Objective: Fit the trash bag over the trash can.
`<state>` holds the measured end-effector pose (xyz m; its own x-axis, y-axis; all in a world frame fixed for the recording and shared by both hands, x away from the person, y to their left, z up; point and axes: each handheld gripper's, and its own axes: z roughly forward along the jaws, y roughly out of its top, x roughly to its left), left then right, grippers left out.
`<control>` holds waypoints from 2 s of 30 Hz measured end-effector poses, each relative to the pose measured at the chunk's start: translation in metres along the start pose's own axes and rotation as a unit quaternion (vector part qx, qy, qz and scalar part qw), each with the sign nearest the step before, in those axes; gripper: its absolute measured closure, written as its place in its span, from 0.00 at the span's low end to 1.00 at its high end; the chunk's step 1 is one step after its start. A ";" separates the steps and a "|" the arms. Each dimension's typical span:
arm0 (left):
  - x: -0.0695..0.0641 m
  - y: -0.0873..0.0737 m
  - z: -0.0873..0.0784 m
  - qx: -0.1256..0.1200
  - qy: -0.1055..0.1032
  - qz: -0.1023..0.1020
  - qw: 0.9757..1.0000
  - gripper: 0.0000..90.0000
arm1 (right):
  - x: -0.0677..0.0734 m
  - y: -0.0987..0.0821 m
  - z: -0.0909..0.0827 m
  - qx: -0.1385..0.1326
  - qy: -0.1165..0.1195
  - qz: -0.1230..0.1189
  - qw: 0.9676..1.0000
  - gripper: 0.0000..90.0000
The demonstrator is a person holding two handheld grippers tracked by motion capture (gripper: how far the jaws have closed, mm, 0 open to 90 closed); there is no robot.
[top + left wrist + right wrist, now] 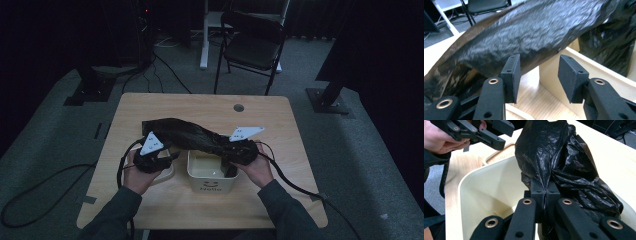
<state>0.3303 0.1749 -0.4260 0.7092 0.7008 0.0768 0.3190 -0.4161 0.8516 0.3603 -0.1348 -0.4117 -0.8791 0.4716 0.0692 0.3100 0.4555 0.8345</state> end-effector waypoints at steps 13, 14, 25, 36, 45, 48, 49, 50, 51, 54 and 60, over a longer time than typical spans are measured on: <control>-0.029 0.036 0.018 0.010 0.000 0.078 0.997 0.58 | -0.001 0.003 0.001 0.003 0.008 0.001 1.000 0.99; -0.031 0.038 0.020 0.010 -0.001 0.082 0.997 0.58 | 0.000 0.004 0.001 0.003 0.008 -0.001 1.000 0.99; -0.042 0.045 0.041 0.029 0.015 0.094 0.995 0.93 | 0.007 0.006 0.003 0.005 0.017 -0.013 1.000 0.97; -0.041 0.045 0.042 0.032 0.015 0.093 0.995 1.00 | 0.006 0.004 -0.028 -0.024 0.025 -0.010 0.999 0.65; -0.036 0.043 0.039 0.028 0.019 0.084 0.996 1.00 | -0.003 0.001 -0.055 -0.046 -0.001 0.009 0.999 0.86; -0.034 0.042 0.037 0.028 0.021 0.082 0.996 1.00 | -0.009 -0.003 -0.055 -0.037 -0.017 0.022 0.999 0.93; -0.034 0.042 0.037 0.028 0.021 0.081 0.996 1.00 | -0.010 -0.004 -0.054 -0.030 -0.023 0.022 0.999 0.93; -0.033 0.042 0.037 0.027 0.020 0.080 0.996 1.00 | -0.009 -0.007 -0.051 -0.020 -0.030 0.022 0.999 0.94; -0.033 0.042 0.037 0.027 0.020 0.078 0.996 1.00 | -0.009 -0.008 -0.049 -0.013 -0.035 0.020 0.999 0.94; -0.033 0.043 0.036 0.024 0.017 0.076 0.997 1.00 | -0.009 -0.012 -0.038 0.016 -0.041 0.018 0.999 0.95; -0.037 0.046 0.037 0.019 0.008 0.077 0.997 1.00 | -0.010 -0.016 -0.022 0.049 -0.038 0.025 0.998 0.98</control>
<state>0.3423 0.1086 -0.4087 0.7415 0.6358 0.2142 0.2302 -0.5410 0.8089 0.3563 -0.1633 -0.4136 -0.8323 0.5506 0.0650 0.3910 0.4998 0.7729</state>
